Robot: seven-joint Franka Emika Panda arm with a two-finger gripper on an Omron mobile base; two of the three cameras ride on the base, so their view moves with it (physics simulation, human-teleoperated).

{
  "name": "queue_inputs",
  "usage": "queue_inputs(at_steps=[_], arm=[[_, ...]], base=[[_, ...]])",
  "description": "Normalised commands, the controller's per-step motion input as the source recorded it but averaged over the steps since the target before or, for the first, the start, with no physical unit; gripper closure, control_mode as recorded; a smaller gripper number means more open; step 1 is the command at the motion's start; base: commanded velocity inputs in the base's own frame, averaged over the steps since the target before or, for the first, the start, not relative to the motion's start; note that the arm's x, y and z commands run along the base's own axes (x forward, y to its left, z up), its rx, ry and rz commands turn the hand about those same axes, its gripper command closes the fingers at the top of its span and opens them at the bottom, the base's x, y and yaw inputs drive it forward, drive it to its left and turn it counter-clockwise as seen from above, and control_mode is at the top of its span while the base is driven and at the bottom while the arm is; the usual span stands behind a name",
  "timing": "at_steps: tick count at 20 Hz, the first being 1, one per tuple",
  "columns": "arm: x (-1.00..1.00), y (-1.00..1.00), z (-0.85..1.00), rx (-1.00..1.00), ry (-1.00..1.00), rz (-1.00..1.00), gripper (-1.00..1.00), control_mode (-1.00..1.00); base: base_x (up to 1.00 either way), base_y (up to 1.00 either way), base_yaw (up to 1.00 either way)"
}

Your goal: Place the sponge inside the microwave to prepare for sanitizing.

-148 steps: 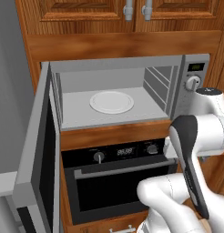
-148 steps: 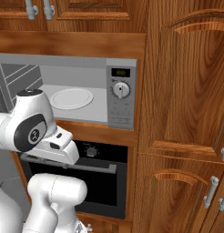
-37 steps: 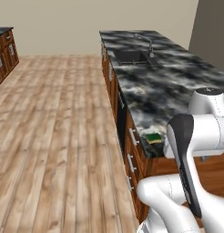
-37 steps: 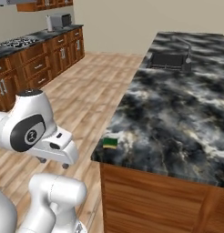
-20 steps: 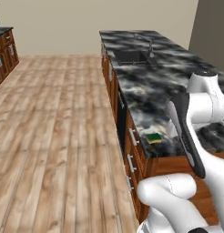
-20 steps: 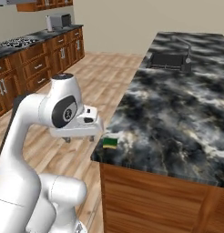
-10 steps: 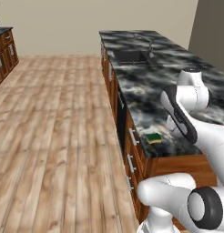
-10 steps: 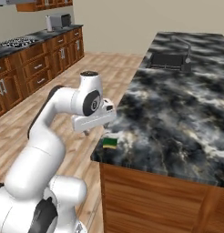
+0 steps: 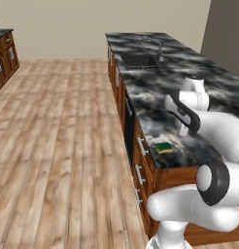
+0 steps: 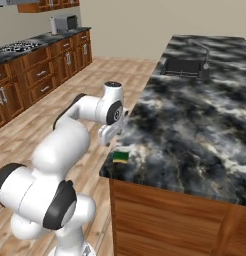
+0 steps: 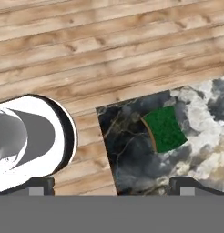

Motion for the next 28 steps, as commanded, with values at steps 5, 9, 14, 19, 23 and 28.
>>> queue_inputs(at_steps=[5, 9, 14, 19, 23, 28], arm=[[0.57, 0.15, -0.22, 0.0, -0.05, 0.43, -1.0, -1.0], [0.16, -0.42, -0.24, -0.01, -0.01, 0.16, -1.0, -1.0], [0.24, -0.28, -0.35, -0.08, 0.06, 0.05, -1.0, -1.0], [0.61, 0.09, -0.52, -0.08, -0.02, 0.11, -1.0, -1.0], [0.32, 0.02, -0.11, -0.02, -0.04, 0.1, -1.0, -1.0], [0.05, 0.03, -0.06, 0.01, 0.06, 0.15, -1.0, -1.0]], base=[[0.0, 0.0, 0.0], [0.0, 0.0, 0.0], [0.0, 0.0, 0.0], [0.0, 0.0, 0.0], [0.0, 0.0, 0.0], [0.0, 0.0, 0.0]])
